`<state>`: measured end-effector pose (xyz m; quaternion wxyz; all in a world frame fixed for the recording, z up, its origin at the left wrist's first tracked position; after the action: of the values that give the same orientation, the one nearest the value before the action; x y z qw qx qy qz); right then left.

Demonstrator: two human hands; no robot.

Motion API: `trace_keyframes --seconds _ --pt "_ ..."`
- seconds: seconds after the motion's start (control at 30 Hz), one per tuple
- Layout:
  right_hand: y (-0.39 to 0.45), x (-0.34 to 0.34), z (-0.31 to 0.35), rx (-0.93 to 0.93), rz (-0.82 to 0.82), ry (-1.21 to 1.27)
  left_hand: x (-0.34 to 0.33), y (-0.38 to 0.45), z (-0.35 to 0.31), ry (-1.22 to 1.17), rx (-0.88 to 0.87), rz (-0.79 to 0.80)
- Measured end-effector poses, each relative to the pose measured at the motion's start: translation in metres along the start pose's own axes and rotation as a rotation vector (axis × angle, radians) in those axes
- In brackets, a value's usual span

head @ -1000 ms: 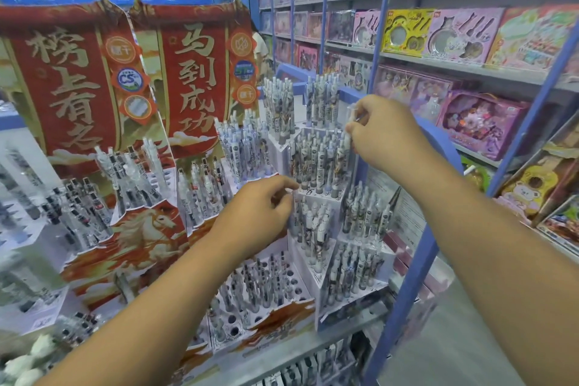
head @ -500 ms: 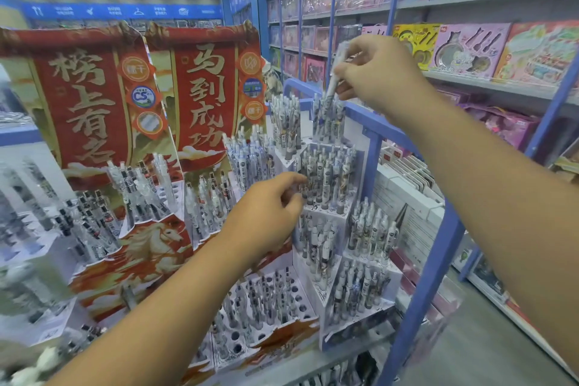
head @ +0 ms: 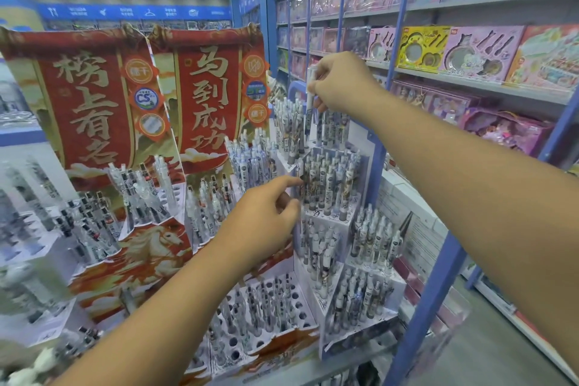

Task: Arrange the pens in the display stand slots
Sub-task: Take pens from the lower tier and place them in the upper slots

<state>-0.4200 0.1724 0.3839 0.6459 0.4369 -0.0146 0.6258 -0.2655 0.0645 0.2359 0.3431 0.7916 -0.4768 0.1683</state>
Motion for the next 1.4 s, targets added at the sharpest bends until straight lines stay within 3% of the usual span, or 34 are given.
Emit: trace_keyframes --seconds 0.53,0.73,0.9,1.07,1.2,1.27,1.4 --pt "-0.001 -0.01 -0.001 -0.023 0.14 -0.141 0.018 -0.009 0.026 0.013 0.044 -0.059" --pt "-0.002 -0.02 0.006 0.228 0.095 -0.406 0.024 -0.012 0.036 0.044 0.047 -0.073" --pt "-0.002 -0.021 0.003 0.237 0.137 -0.424 0.045 -0.028 0.047 0.085 0.073 -0.098" --pt "-0.027 -0.008 0.01 0.203 -0.011 -0.313 0.086 -0.057 0.077 0.175 0.15 -0.103" --pt "-0.104 -0.001 0.035 0.268 -0.186 -0.086 0.109 -0.092 0.106 0.292 0.204 0.026" --pt "-0.149 -0.012 0.042 0.257 -0.123 0.028 0.115 -0.107 0.116 0.34 0.212 0.072" --pt "-0.213 -0.067 0.044 0.137 0.39 0.058 0.129 -0.124 0.126 0.365 0.189 0.024"
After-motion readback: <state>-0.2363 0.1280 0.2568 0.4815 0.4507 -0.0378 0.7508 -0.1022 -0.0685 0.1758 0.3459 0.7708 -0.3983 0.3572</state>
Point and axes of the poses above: each hand's wrist, its own y-axis towards the middle knuckle, its own x-axis out of the back of the hand, z = x × y, the point moved 4 cm from there along y, towards the middle knuckle, and after that the axes turned 12 degrees about -z, right-handed, at the moved point
